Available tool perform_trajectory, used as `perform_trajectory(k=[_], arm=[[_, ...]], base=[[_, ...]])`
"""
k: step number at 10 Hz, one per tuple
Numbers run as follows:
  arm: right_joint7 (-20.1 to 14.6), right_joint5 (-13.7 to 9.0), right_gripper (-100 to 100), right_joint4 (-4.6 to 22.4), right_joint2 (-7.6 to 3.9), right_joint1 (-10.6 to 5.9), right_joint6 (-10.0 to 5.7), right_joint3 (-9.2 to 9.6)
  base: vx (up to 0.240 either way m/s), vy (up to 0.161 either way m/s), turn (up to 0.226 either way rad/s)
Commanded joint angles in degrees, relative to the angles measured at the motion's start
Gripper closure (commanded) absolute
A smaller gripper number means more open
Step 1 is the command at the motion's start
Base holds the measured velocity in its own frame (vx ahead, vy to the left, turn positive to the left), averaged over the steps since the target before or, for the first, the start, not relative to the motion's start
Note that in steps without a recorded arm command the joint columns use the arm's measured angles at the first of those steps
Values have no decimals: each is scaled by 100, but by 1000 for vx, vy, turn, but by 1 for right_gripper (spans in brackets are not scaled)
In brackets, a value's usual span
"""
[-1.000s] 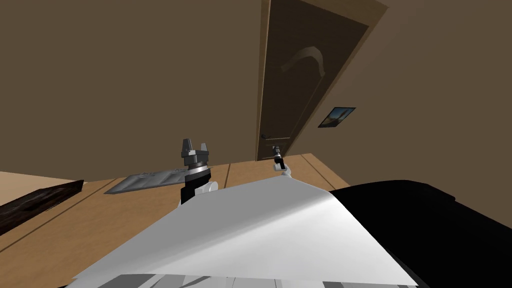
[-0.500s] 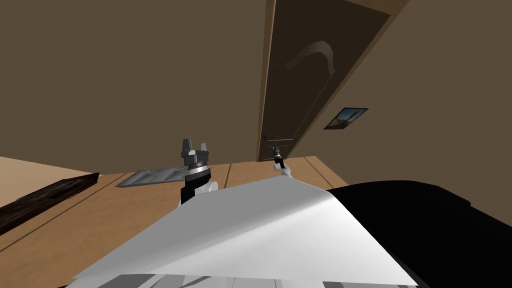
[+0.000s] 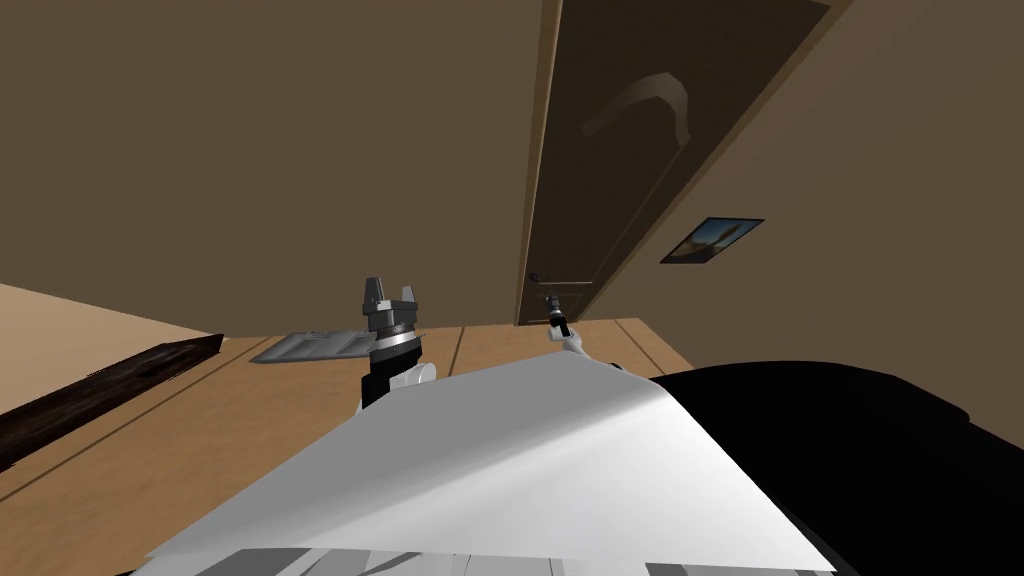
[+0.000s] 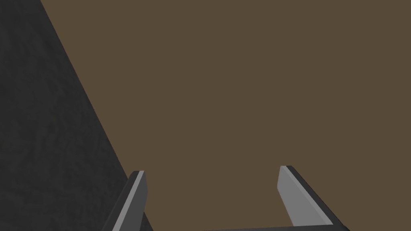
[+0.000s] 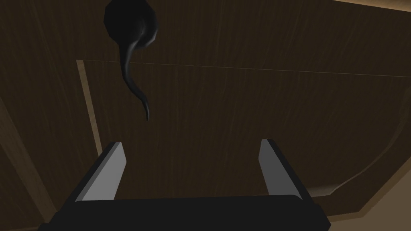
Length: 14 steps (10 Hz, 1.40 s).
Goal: Pull the door open
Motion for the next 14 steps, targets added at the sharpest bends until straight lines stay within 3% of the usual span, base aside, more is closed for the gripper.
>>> perform_trajectory(k=[1, 3, 6, 7, 12, 14], arm=[[-15, 0, -100, 179, -11, -53, -19, -12], [-37, -2, -100, 397, -41, -144, -27, -32], [-99, -6, -100, 997, -120, -395, -47, -89], [-99, -6, -100, 997, -120, -395, -47, -89], [-170, -11, -100, 1688, -211, -683, -71, -154], [-177, -11, -100, 1713, -221, -696, -68, -154]], base=[[30, -28, 44], [32, -23, 58], [46, -36, 98], [43, -42, 35], [41, -37, 72], [22, -15, 31]])
